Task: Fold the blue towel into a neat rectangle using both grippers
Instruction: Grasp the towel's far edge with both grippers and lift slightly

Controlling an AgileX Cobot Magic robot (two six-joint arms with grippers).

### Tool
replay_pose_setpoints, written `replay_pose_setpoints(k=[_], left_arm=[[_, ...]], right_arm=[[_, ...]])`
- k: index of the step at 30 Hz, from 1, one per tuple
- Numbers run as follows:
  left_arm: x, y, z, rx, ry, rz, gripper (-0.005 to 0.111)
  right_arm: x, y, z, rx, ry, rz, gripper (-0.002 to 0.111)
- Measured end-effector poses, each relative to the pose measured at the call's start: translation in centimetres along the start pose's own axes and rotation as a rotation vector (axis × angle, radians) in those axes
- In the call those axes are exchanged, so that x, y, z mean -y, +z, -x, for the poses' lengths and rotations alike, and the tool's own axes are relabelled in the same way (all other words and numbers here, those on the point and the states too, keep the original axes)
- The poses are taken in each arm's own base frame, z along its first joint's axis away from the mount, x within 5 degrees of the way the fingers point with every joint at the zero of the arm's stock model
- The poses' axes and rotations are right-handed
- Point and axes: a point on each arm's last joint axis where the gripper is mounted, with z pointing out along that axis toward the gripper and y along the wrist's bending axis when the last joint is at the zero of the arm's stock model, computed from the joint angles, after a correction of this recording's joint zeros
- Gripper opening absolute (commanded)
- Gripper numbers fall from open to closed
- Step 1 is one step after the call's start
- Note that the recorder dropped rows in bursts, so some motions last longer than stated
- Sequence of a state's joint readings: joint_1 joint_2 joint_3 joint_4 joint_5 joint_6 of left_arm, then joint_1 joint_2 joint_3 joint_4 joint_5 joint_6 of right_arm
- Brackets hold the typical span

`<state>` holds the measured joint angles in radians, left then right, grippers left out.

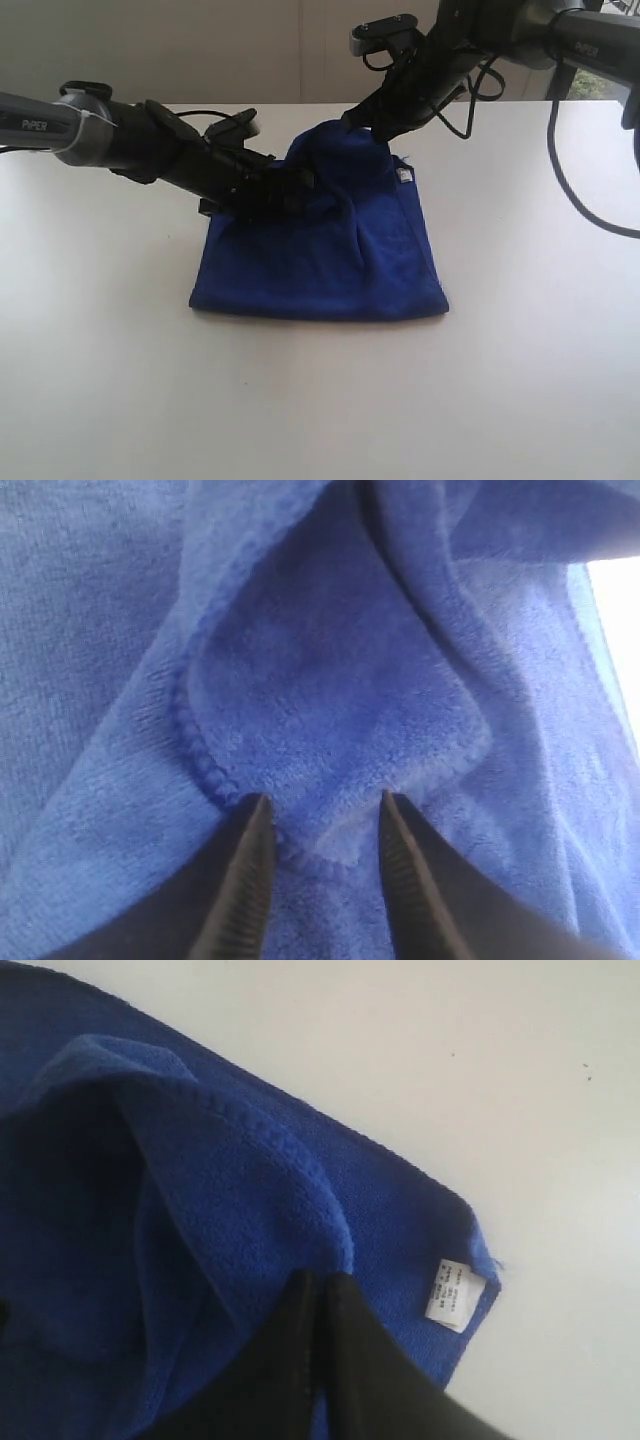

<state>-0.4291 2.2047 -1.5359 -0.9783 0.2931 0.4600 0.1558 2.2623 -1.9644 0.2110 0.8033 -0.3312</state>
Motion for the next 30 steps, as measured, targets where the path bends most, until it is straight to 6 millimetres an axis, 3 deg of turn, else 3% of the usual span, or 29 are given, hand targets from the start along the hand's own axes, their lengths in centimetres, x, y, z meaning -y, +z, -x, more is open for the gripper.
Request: replay_pose_setpoints(k=[4,9,21,30], left_arm=[[-0.1,0.3,-0.1,-0.002,-0.008,-0.001,0.031],[-0.3,0.5,-0.1,-0.001,-0.014,0.003,0.0],[-0.3,0.5,0.0,0.014,-0.031,0.001,0.0],[1.6,-2.2,1.6,0.083,0.017,-0.025,0.0]], right_arm=[[0.0,0.0,0.0,0.0,0.0,0.0,0.0],[0.0,0.0,0.0,0.001,0.004,0.004,0.0],[-0.1,0.0,0.0,0.002,0.007,0.007,0.0],[-0.1,0.0,0.0,0.002,0.007,0.007,0.0]])
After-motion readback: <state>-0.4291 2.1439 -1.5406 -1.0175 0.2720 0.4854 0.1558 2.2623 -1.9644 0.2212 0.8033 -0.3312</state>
